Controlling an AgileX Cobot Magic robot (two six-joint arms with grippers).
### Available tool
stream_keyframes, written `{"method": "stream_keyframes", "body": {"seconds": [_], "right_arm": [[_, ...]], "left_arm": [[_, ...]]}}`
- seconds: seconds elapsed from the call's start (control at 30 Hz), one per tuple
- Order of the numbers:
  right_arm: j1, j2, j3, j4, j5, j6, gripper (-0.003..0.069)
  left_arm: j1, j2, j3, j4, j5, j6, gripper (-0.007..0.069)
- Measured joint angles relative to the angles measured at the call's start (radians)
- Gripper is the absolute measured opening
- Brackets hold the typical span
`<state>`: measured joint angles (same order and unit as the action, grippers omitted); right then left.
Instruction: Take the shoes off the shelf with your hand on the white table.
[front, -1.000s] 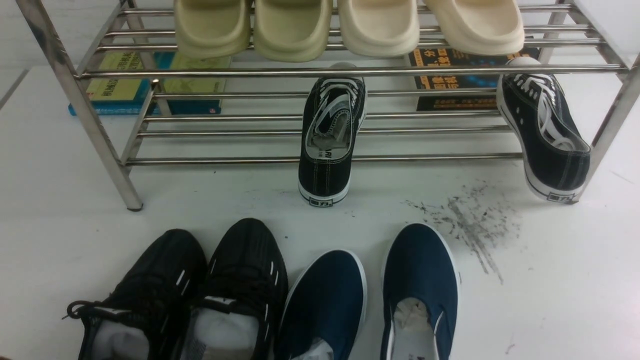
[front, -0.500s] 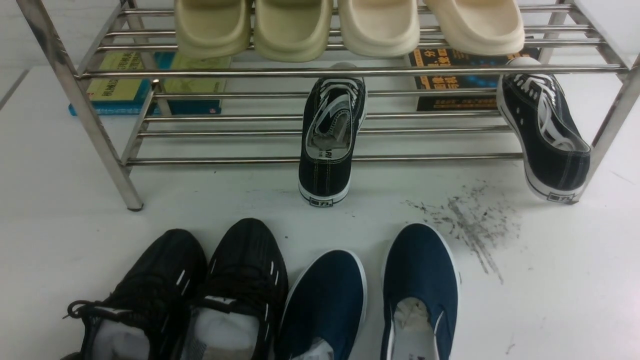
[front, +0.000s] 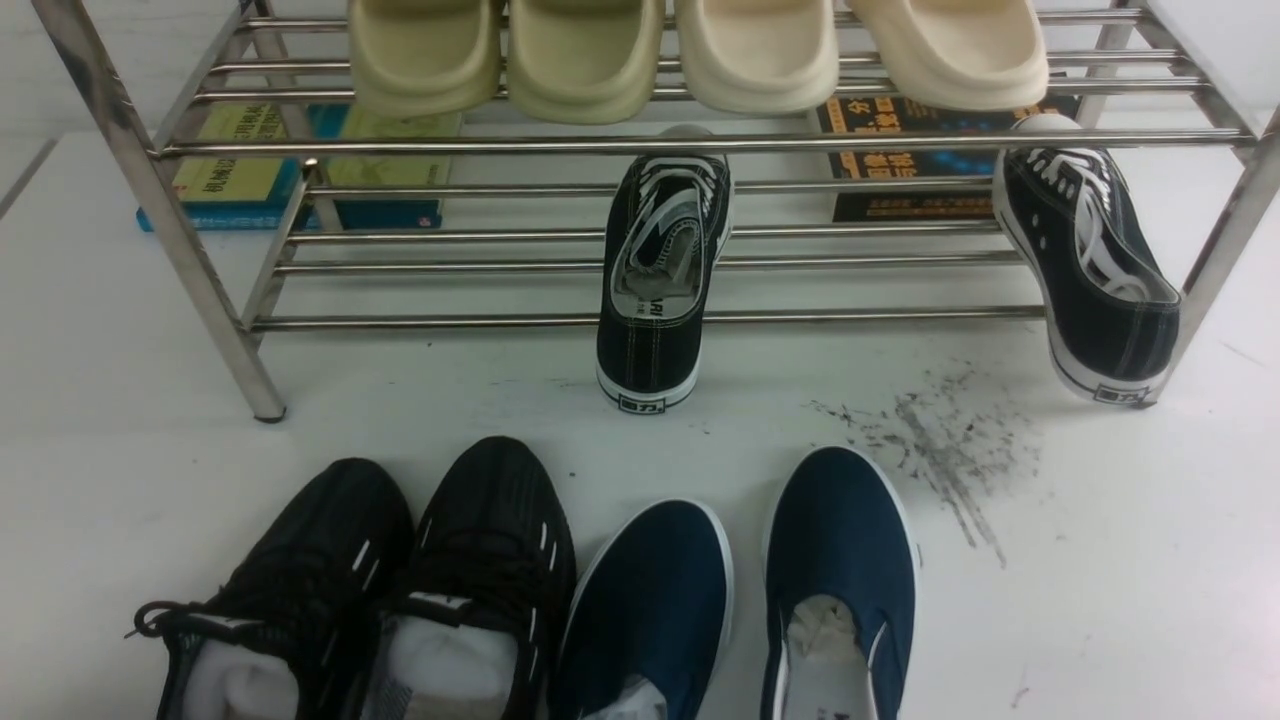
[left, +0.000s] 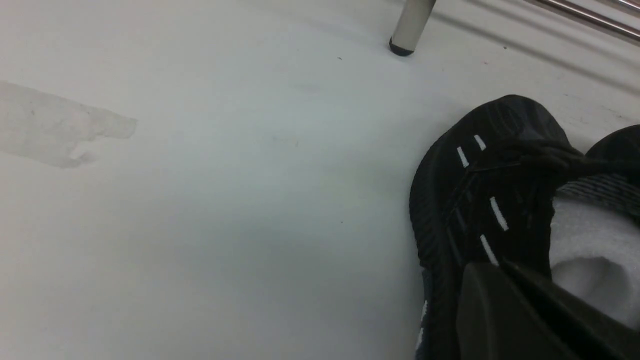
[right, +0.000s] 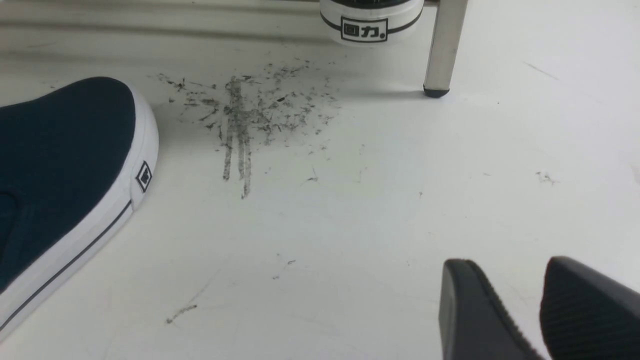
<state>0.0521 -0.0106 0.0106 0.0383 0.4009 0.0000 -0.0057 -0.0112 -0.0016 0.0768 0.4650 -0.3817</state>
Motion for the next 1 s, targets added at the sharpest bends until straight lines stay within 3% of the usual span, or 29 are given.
{"method": "stream_keyframes", "body": {"seconds": [1.0], "right_arm": [[0.000,0.000,0.000,0.000,0.000,0.000,0.0237]], "left_arm": [[-0.046,-0.001,0.000,0.036,0.002,-0.038,0.0069]]}}
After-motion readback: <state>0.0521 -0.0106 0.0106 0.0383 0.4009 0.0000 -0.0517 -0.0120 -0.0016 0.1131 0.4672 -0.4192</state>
